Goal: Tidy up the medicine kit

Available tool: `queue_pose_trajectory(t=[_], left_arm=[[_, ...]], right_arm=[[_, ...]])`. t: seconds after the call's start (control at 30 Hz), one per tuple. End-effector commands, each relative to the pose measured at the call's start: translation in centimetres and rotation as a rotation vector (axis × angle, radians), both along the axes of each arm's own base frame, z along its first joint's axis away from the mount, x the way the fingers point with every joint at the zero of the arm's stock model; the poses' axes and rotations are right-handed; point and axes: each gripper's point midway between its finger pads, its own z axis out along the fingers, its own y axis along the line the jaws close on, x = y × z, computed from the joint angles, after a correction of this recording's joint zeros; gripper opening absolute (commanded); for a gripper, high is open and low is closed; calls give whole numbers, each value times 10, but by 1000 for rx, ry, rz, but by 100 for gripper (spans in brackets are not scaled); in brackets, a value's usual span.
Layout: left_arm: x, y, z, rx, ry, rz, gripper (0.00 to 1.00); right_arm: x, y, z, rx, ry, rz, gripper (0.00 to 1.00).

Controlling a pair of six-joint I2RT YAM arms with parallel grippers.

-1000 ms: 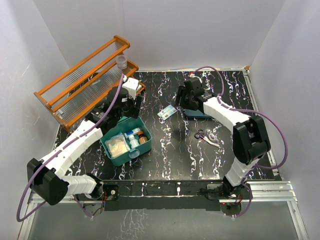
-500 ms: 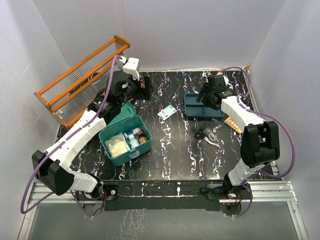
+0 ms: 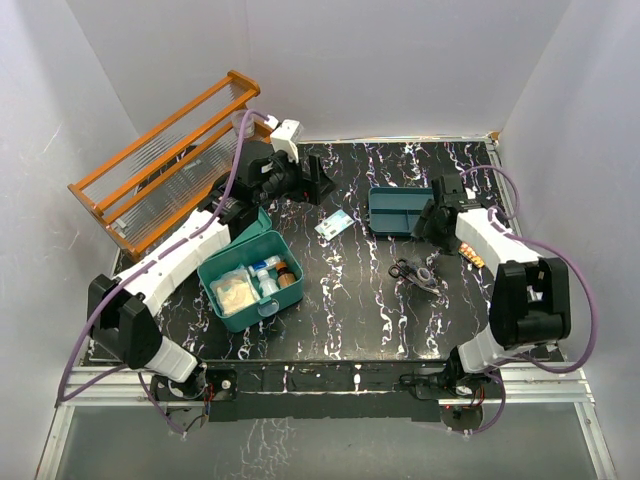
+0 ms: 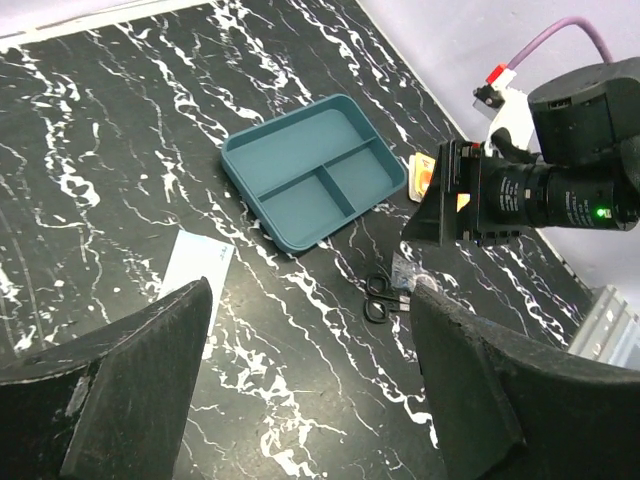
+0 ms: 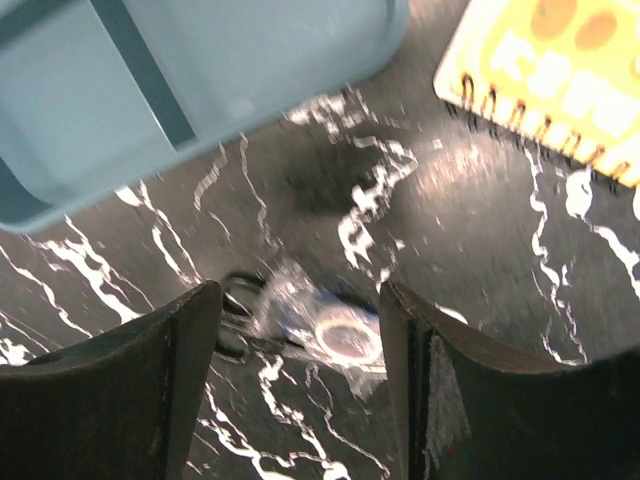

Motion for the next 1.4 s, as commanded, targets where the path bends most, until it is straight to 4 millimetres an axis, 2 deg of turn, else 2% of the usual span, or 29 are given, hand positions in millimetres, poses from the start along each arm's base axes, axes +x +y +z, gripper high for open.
queue_pose_trajectory(t=[0.0,0.1,0.2,0.33,0.53,0.77,0.97,1.07,1.2,1.37], left_arm=[[-7,-15,19,-72,-26,-79,78],[-8,-19,16,-79,-15,-100,77],[-10,-21,15,-79,-10,-114,77],[-10,-20,14,-76,-14,-114,77],[-13,-22,13,-68,-18,-123,77],[-13,-22,14,-62,-26,-125,77],[-12,-22,15,-64,-29,-123,77],[-12,-22,18,-67,-33,-123,77],[-13,-21,20,-68,-35,-122,77],[-13,-17,22,-54,-40,-107,78]], right_arm=[[-28,1,3,22,9,-12,60],[-42,1,-4,36,31,-22,55],[-50,4,-9,49,75,-11,46],[-62,-1,-20,26,129,-27,40],[-73,0,-42,30,196,-19,18],[-65,-4,-53,-1,195,10,23],[-62,0,-62,18,189,35,28],[-60,2,-65,26,185,46,21],[-53,2,-60,25,142,50,5],[-30,0,-29,4,22,55,0]])
